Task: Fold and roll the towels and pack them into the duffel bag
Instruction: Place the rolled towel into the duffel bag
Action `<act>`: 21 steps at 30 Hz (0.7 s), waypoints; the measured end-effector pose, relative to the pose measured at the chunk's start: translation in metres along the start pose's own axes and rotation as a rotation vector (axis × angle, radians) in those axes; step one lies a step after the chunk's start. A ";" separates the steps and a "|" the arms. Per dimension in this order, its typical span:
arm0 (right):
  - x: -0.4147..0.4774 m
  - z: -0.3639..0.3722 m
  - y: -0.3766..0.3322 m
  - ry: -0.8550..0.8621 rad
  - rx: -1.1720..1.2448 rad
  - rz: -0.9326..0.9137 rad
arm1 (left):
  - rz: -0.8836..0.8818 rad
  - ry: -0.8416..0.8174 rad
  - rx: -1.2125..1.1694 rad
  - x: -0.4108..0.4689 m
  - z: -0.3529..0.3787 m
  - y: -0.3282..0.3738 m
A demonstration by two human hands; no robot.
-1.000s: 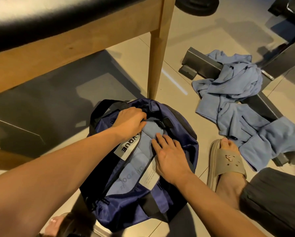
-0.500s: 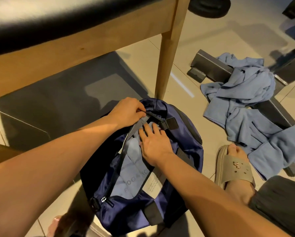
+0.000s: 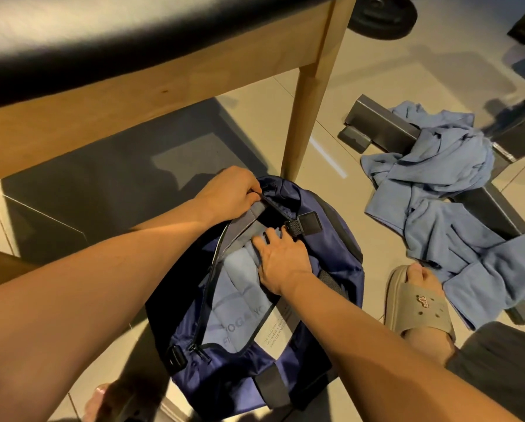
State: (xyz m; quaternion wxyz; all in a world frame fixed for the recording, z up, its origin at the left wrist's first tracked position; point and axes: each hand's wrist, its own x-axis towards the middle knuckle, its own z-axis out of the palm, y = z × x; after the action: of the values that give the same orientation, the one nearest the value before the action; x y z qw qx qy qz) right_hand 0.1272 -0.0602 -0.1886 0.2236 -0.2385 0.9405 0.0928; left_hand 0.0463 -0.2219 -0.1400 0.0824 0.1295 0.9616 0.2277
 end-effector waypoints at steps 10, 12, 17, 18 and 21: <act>-0.022 0.031 0.002 0.024 0.095 -0.042 | 0.004 -0.024 -0.070 -0.005 0.018 0.016; -0.024 0.029 -0.001 0.029 0.122 -0.038 | -0.001 -0.034 -0.079 -0.005 0.019 0.018; -0.038 0.040 -0.011 -0.003 0.138 0.026 | 0.014 -0.059 -0.083 -0.007 0.025 0.024; -0.038 0.043 -0.012 -0.011 0.110 0.035 | 0.025 -0.065 -0.073 -0.009 0.027 0.025; -0.040 0.037 -0.013 -0.043 0.134 0.020 | 0.044 -0.082 -0.057 -0.011 0.029 0.028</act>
State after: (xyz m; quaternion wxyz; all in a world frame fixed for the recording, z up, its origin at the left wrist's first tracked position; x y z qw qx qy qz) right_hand 0.1785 -0.0452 -0.2034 0.2584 -0.2113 0.9419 0.0372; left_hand 0.0694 -0.1892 -0.1517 0.1206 0.1574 0.9474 0.2510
